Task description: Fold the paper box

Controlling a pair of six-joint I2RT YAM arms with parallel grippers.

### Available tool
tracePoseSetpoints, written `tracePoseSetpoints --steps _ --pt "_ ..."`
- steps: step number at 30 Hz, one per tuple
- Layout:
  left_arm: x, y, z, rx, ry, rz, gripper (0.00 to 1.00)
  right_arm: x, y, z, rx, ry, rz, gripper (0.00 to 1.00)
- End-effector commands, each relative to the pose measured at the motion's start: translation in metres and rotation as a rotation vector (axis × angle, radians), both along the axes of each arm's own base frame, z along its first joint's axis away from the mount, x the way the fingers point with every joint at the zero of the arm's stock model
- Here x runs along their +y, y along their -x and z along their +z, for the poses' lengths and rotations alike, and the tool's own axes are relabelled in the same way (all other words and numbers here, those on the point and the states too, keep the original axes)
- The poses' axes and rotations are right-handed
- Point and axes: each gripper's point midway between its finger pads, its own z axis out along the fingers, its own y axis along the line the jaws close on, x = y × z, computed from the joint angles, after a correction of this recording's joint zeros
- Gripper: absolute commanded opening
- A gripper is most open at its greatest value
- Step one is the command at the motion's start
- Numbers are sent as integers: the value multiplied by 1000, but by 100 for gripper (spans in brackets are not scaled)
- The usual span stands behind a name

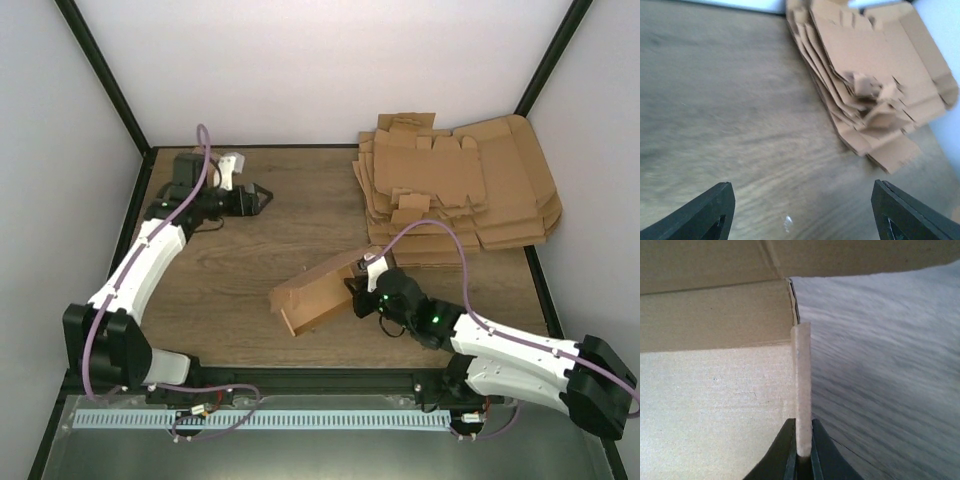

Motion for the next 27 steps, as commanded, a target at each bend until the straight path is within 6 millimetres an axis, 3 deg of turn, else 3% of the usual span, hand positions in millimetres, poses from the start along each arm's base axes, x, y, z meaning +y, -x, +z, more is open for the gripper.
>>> tracePoseSetpoints --steps 1,6,10,15,22,27 --pt "-41 29 -36 145 202 -210 77 27 9 48 -127 -131 161 1" --pt "-50 51 -40 114 237 -264 81 39 11 66 -109 -196 187 1" --pt "-62 71 -37 18 222 -309 97 48 -2 94 -81 -267 151 1" --pt "-48 72 -28 -169 166 -224 100 51 -24 137 -8 -397 198 1" --pt "-3 71 6 -417 46 1 100 44 -36 194 39 -522 299 1" --pt "-20 102 37 -614 93 -168 100 48 -33 219 99 -567 410 1"
